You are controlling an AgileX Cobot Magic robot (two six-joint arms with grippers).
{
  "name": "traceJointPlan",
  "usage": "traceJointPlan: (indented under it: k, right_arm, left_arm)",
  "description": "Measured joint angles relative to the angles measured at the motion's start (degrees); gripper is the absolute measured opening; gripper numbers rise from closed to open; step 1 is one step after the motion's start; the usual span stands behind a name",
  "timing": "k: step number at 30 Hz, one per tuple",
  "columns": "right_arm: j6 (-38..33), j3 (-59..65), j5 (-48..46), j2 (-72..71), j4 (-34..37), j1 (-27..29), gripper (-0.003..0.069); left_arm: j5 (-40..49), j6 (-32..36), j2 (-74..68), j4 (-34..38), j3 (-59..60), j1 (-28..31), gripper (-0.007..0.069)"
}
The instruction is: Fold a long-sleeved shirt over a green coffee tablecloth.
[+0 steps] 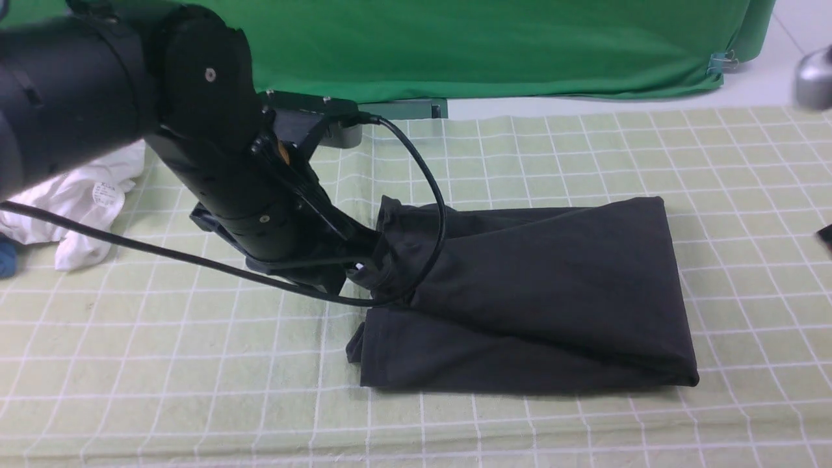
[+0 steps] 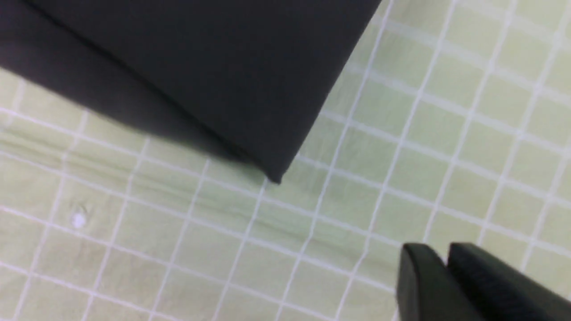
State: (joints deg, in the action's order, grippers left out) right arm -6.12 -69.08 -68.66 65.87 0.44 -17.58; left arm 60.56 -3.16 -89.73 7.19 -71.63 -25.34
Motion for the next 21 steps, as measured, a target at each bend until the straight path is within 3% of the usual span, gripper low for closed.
traceJointPlan:
  k: [4,10,15,18,21]
  right_arm:
    - [-1.01,-0.34,-0.43,-9.8,0.0,0.0,-0.0001]
    - [-3.03,0.46,-0.55,-23.14,-0.04,0.0,-0.0006]
    - [-4.74,10.15,2.73,-38.34,-0.04,0.0,-0.0006]
    - [-5.57,18.82,7.92,-46.39,0.01,0.0,-0.0006]
    - [-4.69,28.62,19.62,-53.29,0.01,0.0,-0.0006]
  left_arm:
    - [0.2,-0.25,1.73,0.73,-0.06,0.0,0.0127]
    - [-1.15,-0.51,3.3,1.15,-0.11,0.0,0.0129]
    - [-1.89,-0.67,3.3,1.87,-0.11,0.0,0.0129]
    - [-2.0,-0.67,3.3,1.81,-0.11,0.0,0.0127]
    - [-2.26,-0.02,3.3,1.81,-0.11,0.0,0.0094]
